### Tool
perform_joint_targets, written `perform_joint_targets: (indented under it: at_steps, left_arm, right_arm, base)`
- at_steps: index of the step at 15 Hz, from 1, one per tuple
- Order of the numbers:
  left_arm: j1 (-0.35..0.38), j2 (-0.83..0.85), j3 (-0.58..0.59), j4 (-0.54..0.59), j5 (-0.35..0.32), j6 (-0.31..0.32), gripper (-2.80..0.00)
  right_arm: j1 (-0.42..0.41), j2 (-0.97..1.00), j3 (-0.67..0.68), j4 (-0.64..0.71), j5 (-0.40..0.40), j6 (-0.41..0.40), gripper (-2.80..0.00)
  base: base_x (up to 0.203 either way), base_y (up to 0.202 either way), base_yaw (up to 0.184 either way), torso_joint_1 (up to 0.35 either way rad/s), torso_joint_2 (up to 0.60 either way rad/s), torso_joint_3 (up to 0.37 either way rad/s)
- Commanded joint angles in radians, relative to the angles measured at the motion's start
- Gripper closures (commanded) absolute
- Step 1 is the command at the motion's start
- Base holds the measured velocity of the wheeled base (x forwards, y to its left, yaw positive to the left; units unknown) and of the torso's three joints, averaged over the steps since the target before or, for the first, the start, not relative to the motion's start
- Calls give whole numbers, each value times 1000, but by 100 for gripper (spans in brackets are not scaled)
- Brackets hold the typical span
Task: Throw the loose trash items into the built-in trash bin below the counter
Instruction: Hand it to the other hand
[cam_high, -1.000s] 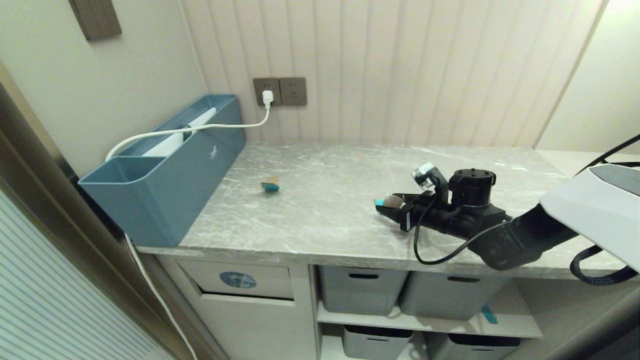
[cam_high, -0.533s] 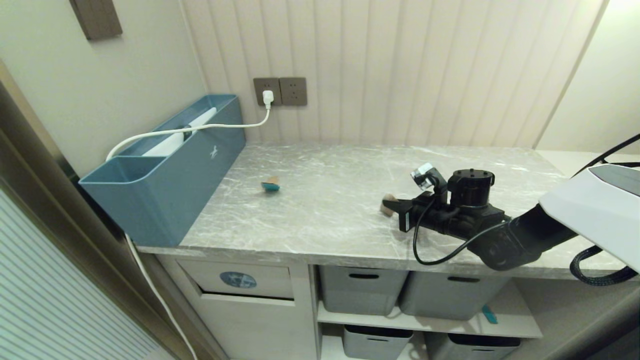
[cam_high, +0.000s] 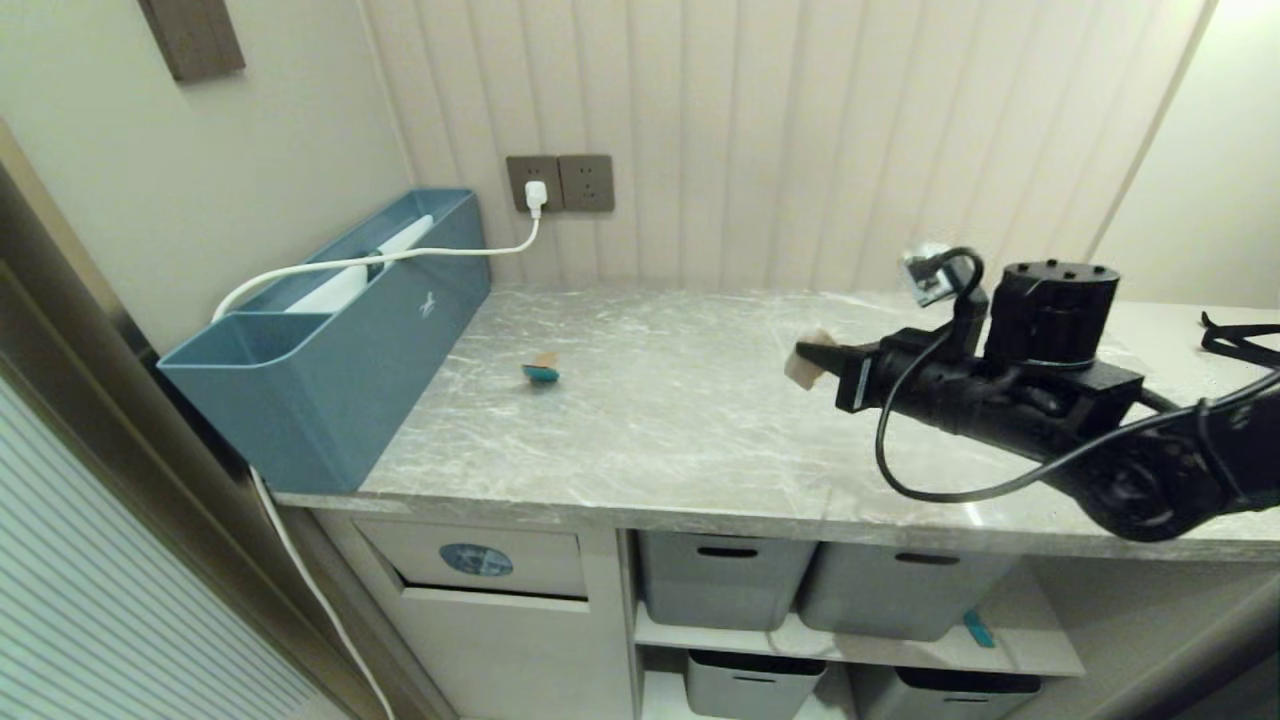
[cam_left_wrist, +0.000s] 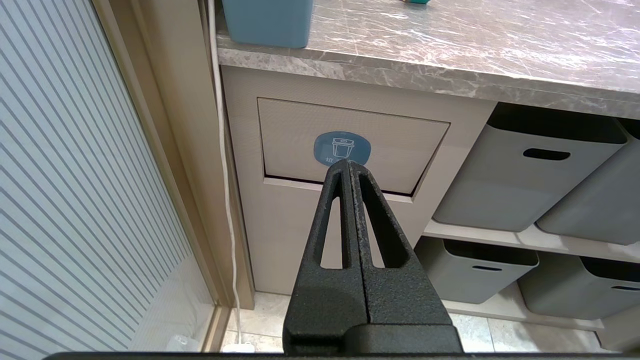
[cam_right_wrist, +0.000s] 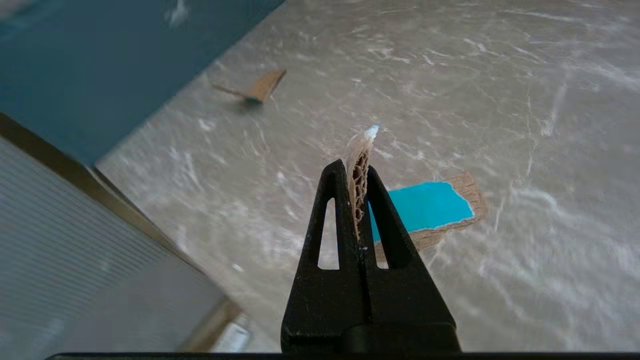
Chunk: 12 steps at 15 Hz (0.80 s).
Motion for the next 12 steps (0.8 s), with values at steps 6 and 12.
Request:
perform_joint_targets:
  at_steps: [6,12]
  left_arm:
    - [0,1,3,0,0,-1,0]
    - [0,1,3,-5,-1,-8,0]
  right_arm:
    - [51,-355,276,127,-243,151,0]
    - [82,-323,250,128,-229,215,0]
  base:
    - [0,0,0,0,0,0]
    - [0,0,0,0,0,0]
